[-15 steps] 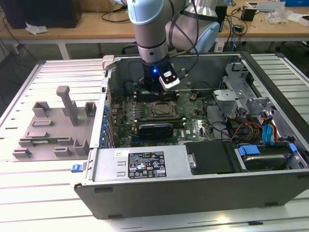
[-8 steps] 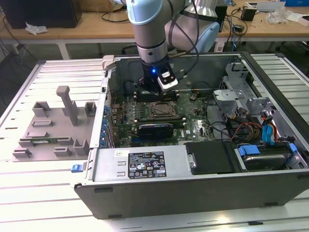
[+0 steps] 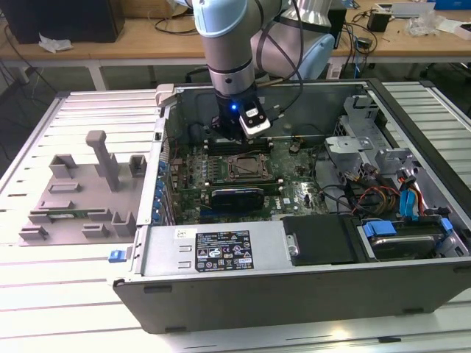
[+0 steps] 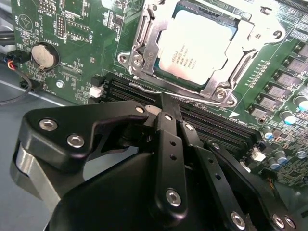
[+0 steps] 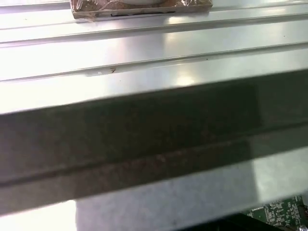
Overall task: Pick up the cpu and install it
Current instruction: 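Install the first cpu locking lever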
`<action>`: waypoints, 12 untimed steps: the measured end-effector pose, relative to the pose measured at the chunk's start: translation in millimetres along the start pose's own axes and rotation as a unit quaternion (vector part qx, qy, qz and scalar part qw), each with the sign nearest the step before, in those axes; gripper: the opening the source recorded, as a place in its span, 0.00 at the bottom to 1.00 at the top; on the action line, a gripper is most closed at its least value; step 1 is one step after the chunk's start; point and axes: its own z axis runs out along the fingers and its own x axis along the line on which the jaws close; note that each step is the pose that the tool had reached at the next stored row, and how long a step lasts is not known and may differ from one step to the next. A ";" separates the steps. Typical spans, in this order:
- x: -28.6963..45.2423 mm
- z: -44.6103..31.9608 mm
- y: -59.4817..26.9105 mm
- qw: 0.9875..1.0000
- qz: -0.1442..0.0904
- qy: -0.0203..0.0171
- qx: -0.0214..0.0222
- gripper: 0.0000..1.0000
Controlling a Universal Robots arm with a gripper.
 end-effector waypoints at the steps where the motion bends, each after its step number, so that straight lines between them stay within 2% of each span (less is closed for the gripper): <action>1: 0.1 0.1 0.0 1.000 0.000 0.000 0.001 0.11; 6: 0.2 1.0 -0.2 1.000 0.001 -0.003 0.008 0.11; 12: 0.8 5.0 -0.8 1.000 0.002 -0.007 0.012 0.11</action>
